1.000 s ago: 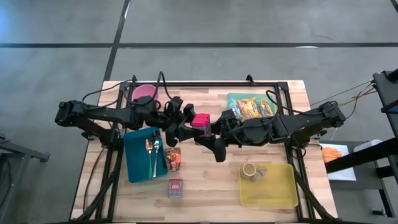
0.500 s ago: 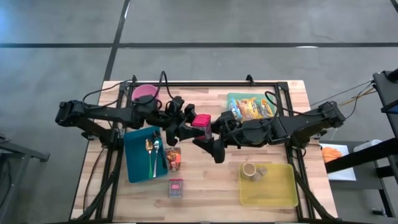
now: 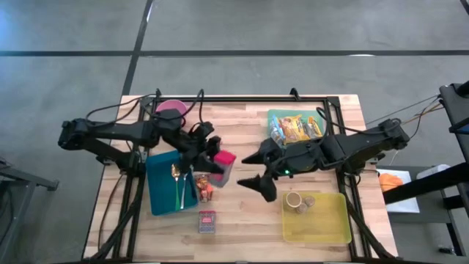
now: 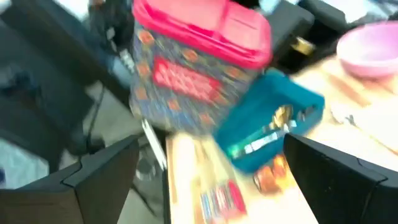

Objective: Pick & Place Food Item
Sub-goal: Put the right red spice can into the yellow bin

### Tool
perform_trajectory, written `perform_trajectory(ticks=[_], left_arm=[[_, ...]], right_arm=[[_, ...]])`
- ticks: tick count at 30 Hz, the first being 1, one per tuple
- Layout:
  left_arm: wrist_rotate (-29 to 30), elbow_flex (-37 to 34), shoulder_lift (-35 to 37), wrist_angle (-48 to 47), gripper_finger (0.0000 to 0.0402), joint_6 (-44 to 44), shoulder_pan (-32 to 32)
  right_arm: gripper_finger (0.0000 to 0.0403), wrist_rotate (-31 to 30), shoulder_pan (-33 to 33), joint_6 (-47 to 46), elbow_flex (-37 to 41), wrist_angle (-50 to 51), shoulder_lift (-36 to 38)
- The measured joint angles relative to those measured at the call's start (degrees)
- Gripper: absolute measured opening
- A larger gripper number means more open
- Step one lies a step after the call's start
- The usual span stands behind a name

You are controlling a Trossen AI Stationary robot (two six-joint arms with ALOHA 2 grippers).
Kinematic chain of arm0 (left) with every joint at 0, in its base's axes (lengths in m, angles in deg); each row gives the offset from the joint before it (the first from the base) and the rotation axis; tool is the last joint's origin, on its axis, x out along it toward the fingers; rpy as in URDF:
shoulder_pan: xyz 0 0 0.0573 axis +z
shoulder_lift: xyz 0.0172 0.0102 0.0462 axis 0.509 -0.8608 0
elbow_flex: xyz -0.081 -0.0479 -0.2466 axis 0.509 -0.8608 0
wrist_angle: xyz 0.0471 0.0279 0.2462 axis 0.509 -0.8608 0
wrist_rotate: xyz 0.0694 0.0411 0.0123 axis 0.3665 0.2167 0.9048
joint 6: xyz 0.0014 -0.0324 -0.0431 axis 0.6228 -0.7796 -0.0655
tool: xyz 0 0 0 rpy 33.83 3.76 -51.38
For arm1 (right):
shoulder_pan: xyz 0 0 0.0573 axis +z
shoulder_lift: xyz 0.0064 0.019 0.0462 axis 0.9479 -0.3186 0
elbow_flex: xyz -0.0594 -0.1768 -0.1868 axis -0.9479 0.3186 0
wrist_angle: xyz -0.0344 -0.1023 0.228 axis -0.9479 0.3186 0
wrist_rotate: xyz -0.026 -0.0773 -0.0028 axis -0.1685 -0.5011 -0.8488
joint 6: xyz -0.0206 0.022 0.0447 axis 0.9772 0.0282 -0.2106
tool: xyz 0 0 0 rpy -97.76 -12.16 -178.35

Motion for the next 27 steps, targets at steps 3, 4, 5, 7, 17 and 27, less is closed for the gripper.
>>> perform_trajectory(ticks=[3, 4, 5, 7, 17, 27], left_arm=[[-5.4, 0.0, 0.5, -3.2, 0.0281, -1.9, 0.1], [-6.9, 0.0, 0.5, -3.6, 0.0281, -2.6, 0.1], [-8.4, 0.0, 0.5, -3.8, 0.0281, -3.4, 0.1], [-10.8, 0.0, 0.1, -3.6, 0.0281, -4.8, -0.3], [-15.6, 0.0, -1.5, -3.9, 0.0281, -7.7, -2.2], [-21.8, 0.2, -6.7, 0.2, 0.0281, -11.0, -2.2]], right_arm=[[0.039, 3.1, 0.1, 3.0, -0.5, 3.7, 0.2], [0.0391, 4.0, 0.1, 4.3, -0.7, 4.2, 0.2], [0.0391, 5.1, 0.1, 5.9, -0.9, 4.3, 0.2], [0.0391, 7.0, 0.1, 9.5, -1.3, 3.9, 0.2], [0.0391, 7.9, -0.2, 27.7, -4.0, 2.9, 0.4], [0.0391, 11.2, -1.3, 33.4, -3.9, 0.4, -0.5]])
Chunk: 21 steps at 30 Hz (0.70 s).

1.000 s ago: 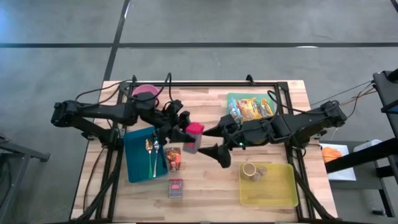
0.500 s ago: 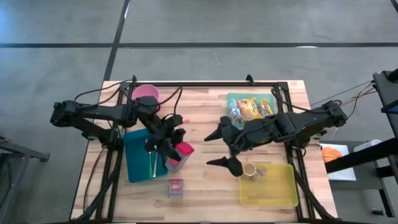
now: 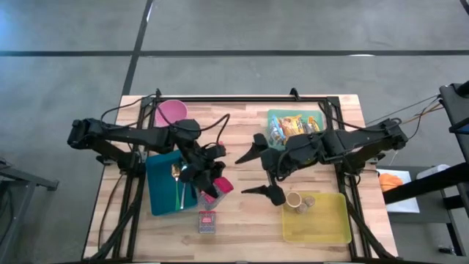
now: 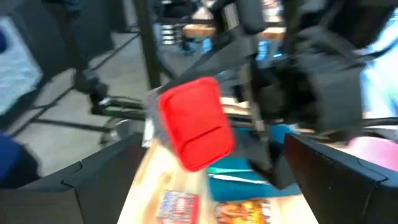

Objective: Pick & Place Food Item
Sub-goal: Put the right red spice can into the yellow bin

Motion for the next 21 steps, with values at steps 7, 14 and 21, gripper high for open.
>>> perform_trajectory(ticks=[7, 14, 21], left_arm=[[-5.4, 0.3, -1.6, 1.8, 0.0281, 0.2, 0.8], [-6.2, 0.3, -2.7, 1.7, 0.0281, 0.5, 2.1], [-10.2, 0.3, -4.5, 4.6, 0.0281, 1.4, 2.2]], right_arm=[[0.0391, 7.8, -0.5, 0.0, 0.0, -3.2, -3.0], [0.0391, 9.9, -1.0, 0.6, 0.0, -5.4, -4.6], [0.0391, 11.3, -1.2, 2.8, -0.8, -7.0, -7.5]])
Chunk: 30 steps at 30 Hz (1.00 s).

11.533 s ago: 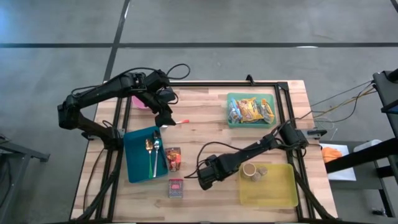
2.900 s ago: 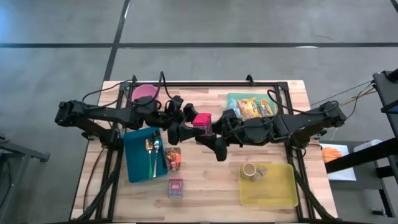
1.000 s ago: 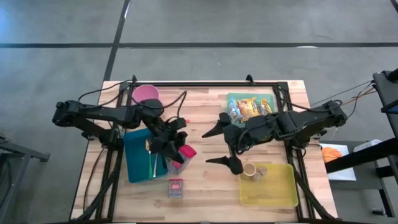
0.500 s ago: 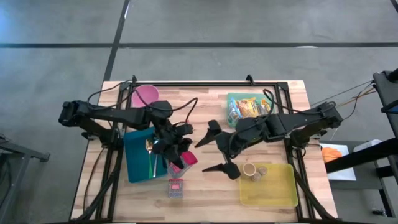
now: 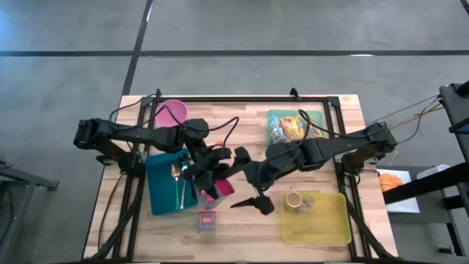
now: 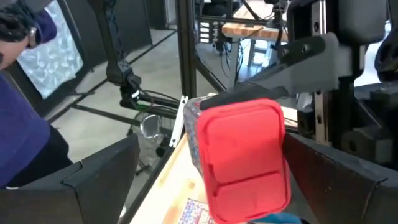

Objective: Pick & Place Food Item
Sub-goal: Put the right red spice can into the yellow bin

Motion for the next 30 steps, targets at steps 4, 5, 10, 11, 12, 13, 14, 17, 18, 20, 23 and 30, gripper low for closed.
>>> perform_trajectory(ticks=[4, 5, 10, 11, 12, 13, 14, 17, 18, 20, 23, 30], left_arm=[[-0.4, 0.0, 0.0, -0.1, 0.0281, 1.6, 0.0], [-0.5, 0.0, 0.0, 0.1, 0.0281, 2.0, 0.0], [-0.7, 0.0, -0.1, 0.6, 0.0281, 3.3, 0.0], [-0.7, 0.0, -0.2, 0.6, 0.0281, 3.6, 0.0], [-0.6, 0.0, -0.2, 0.5, 0.0281, 3.6, 0.0], [-0.6, 0.0, -0.3, 0.5, 0.0281, 3.6, 0.0], [-0.6, 0.0, -0.5, 0.6, 0.0281, 3.6, 0.0], [-0.8, 0.0, -0.7, 0.3, 0.0281, 3.6, 0.3], [-0.8, 0.0, -0.7, -0.2, 0.0281, 3.8, 0.3], [-0.8, -0.1, -0.7, -1.3, 0.0281, 4.6, 0.3], [-0.8, -0.1, -0.7, -1.2, 0.0281, 4.7, 0.3], [-3.4, -0.1, -0.7, -1.0, 0.0281, 6.1, 0.5]], right_arm=[[0.0391, -0.1, -0.4, 0.2, -0.1, -0.2, -0.6], [0.0391, 0.0, -0.5, 0.2, -0.1, -0.1, -0.7], [0.0391, -0.1, -1.5, 0.7, 0.0, 0.0, -0.9], [0.0391, -0.1, -1.8, 1.0, 0.0, -0.2, -0.9], [0.0391, -0.1, -2.0, 1.1, 0.0, -0.3, -1.0], [0.0391, -0.1, -2.2, 1.3, 0.0, -0.3, -1.1], [0.0391, 0.2, -2.4, 1.3, 0.0, -0.5, -1.5], [0.0391, 1.4, -2.8, 1.2, 0.0, -0.7, -2.6], [0.0391, 1.5, -2.8, 1.4, 0.0, -1.1, -2.8], [0.0391, 1.8, -2.7, 1.3, 0.0, -1.3, -2.9], [0.0391, 2.3, -2.7, 1.3, 0.0, -1.8, -2.9], [0.0339, 4.7, -2.8, 1.3, 0.0, -1.0, -3.0]])
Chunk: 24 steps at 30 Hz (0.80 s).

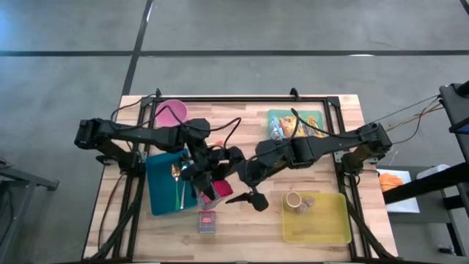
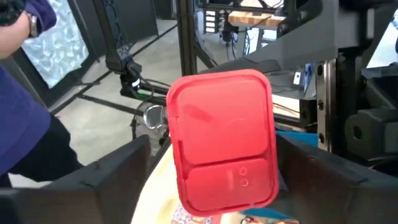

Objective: Pick & Place Food Item
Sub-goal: Put the right red spice can into the yellow bin

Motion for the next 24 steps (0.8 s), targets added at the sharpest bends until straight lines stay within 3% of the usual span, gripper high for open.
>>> perform_trajectory(ticks=[8, 24], left_arm=[[-1.4, 0.0, -0.1, 1.0, 0.0281, 0.2, 0.1], [-2.5, 0.0, -0.1, 1.5, 0.0294, -1.4, 0.2]], right_arm=[[0.0221, -0.5, 0.0, 0.7, 0.0, -0.1, -0.1], [0.0215, 0.4, 0.2, -2.1, 0.0, -0.2, 0.0]])
